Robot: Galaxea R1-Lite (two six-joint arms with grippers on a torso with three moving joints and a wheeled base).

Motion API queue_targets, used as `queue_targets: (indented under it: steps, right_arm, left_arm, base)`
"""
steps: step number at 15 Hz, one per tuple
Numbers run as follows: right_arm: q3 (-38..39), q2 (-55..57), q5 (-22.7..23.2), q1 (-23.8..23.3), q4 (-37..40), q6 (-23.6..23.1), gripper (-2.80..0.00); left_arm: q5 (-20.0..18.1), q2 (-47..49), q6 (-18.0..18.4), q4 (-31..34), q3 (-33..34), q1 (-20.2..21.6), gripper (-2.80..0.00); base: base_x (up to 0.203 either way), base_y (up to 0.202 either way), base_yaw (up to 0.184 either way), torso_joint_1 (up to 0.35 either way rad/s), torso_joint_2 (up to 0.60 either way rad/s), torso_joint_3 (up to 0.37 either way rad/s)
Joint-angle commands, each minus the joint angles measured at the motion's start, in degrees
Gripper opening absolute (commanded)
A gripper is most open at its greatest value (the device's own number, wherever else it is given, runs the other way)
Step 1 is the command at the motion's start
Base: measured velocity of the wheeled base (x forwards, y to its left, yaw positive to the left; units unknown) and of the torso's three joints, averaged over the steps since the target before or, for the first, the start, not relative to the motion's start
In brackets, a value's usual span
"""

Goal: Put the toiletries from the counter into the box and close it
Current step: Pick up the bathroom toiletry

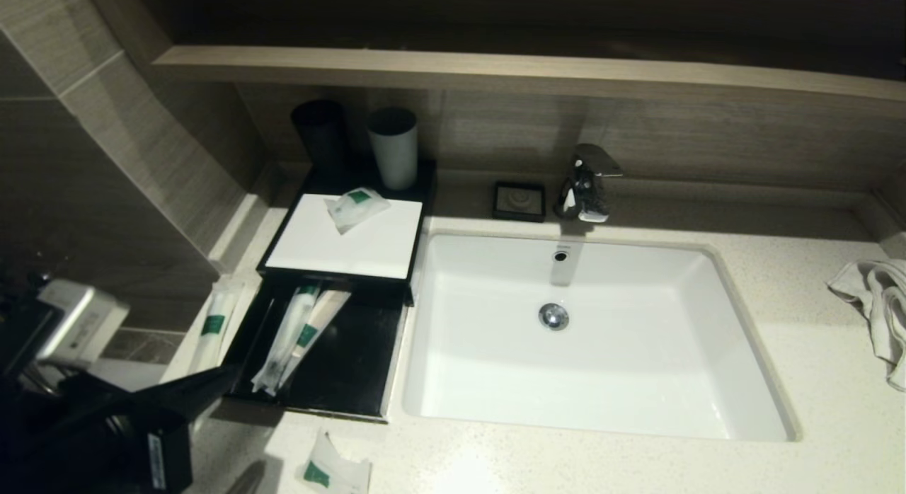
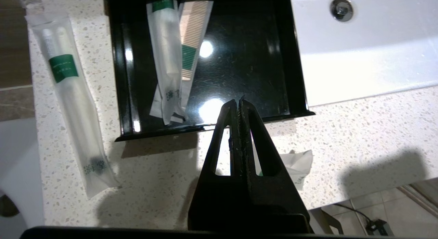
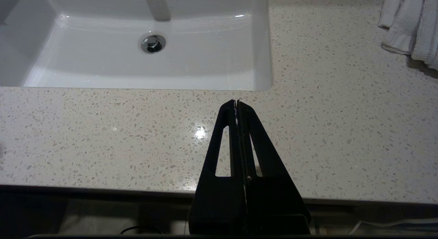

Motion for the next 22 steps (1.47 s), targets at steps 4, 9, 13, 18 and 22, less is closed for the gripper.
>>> queue_targets:
  steps: [4, 9, 13, 18, 22]
  right_arm:
    - [0.0, 0.09, 0.0, 0.0, -0.02, 0.05, -2.8]
    - [0.0, 0.09, 0.0, 0.0, -0.02, -0.03, -2.8]
    - [0.0, 0.09, 0.0, 0.0, -0.02, 0.05, -2.8]
    - [0.0, 0.09, 0.0, 0.0, -0.02, 0.02, -2.8]
    - [0.0, 0.09, 0.0, 0.0, -0.02, -0.04, -2.8]
  left_arm:
    - [-0.16, 0.09, 0.18, -0.02, 0.12, -0.94, -2.8]
    - [-0.17, 0.98, 0.22, 0.3, 0.36, -5.34, -2.8]
    - [-0.07, 3.11, 0.24, 0.52, 1.82, -8.65, -2.8]
    - [0.02, 4.49, 0.18, 0.82, 2.66, -8.67, -2.8]
    - [1.68, 4.02, -0.43, 1.24, 3.75, -7.62, -2.8]
  base:
    - [0.0, 0.0, 0.0, 0.0, 0.0, 0.0]
    - [0.0, 0.0, 0.0, 0.0, 0.0, 0.0]
    - [0.0, 0.0, 0.0, 0.0, 0.0, 0.0]
    - [0.0, 0.0, 0.0, 0.0, 0.0, 0.0]
    - [0.0, 0.0, 0.0, 0.0, 0.0, 0.0]
